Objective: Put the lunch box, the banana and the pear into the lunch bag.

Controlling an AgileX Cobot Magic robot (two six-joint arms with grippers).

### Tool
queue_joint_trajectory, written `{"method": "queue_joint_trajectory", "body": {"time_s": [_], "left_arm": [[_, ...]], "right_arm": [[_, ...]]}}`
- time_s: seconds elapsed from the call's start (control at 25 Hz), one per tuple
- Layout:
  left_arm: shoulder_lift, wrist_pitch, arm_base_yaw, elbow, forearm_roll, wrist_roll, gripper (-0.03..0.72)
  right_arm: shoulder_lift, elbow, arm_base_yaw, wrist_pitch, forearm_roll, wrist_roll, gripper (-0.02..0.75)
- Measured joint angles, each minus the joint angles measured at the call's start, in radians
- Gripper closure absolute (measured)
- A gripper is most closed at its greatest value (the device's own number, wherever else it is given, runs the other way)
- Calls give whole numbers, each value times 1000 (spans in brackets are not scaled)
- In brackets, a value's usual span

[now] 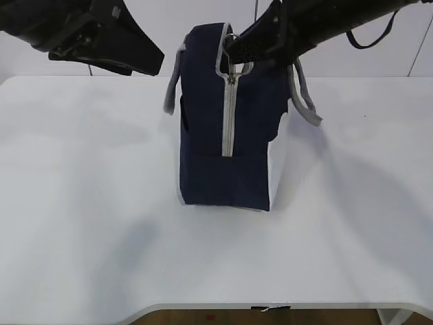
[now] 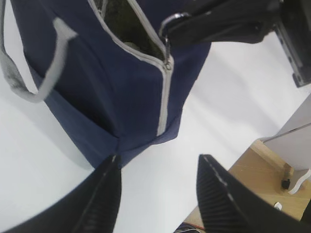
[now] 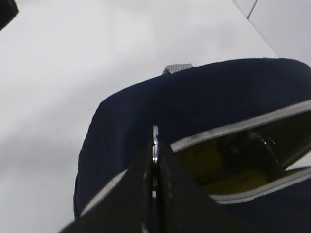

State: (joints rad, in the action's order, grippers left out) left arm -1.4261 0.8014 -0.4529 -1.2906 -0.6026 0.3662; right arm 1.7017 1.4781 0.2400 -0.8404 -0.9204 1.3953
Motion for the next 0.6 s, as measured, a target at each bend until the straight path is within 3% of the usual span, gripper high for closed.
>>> {"method": "queue_joint_trajectory", "body": {"time_s": [0.6], "left_arm": [[-84, 9, 0, 0, -45, 25, 305]], "right_arm": [[61, 19, 0, -27, -25, -28, 731]]}}
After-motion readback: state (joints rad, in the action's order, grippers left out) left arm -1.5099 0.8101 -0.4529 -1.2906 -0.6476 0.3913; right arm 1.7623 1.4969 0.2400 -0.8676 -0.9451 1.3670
